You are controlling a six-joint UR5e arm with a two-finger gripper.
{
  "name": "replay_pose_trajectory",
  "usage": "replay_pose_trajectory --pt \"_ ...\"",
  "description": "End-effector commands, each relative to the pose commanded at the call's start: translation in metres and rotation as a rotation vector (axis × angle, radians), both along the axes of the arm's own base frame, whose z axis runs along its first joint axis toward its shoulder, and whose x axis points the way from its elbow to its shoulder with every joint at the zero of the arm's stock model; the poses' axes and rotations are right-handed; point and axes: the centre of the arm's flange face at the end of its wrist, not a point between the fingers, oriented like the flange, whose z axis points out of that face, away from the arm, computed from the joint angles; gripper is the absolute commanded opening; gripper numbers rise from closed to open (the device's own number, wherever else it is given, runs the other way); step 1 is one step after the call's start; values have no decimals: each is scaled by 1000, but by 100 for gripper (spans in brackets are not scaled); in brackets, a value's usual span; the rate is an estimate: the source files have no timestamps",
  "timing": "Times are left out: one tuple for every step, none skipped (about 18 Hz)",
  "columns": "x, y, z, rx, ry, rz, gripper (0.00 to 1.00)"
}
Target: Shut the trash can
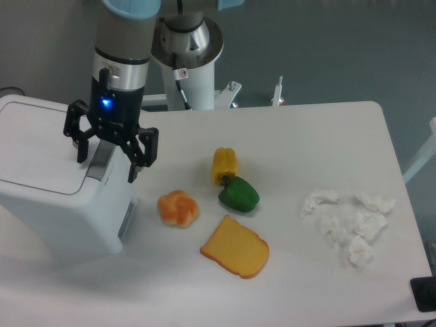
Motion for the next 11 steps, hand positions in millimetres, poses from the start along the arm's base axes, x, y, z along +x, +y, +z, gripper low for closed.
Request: replay_pose_trajectory --pt "-1 1 -2 -3 -1 1 100" --pt "-1 1 -2 -4 0 1 100" --pt "-1 2 -4 -7 -1 0 100" --pt "-1 2 -6 -10 -2 0 100" --pt "-2 3 -10 -16 -6 -1 100" --pt "-2 3 -11 -17 -7 -1 100" --pt "-2 3 -11 -17 -8 0 100" --pt "-2 3 -10 -16 -7 0 100" --pt "-2 2 -7 -12 -4 2 100" --pt "-2 2 -3 -6 -2 4 100" --pt "-3 2 2 3 1 7 100"
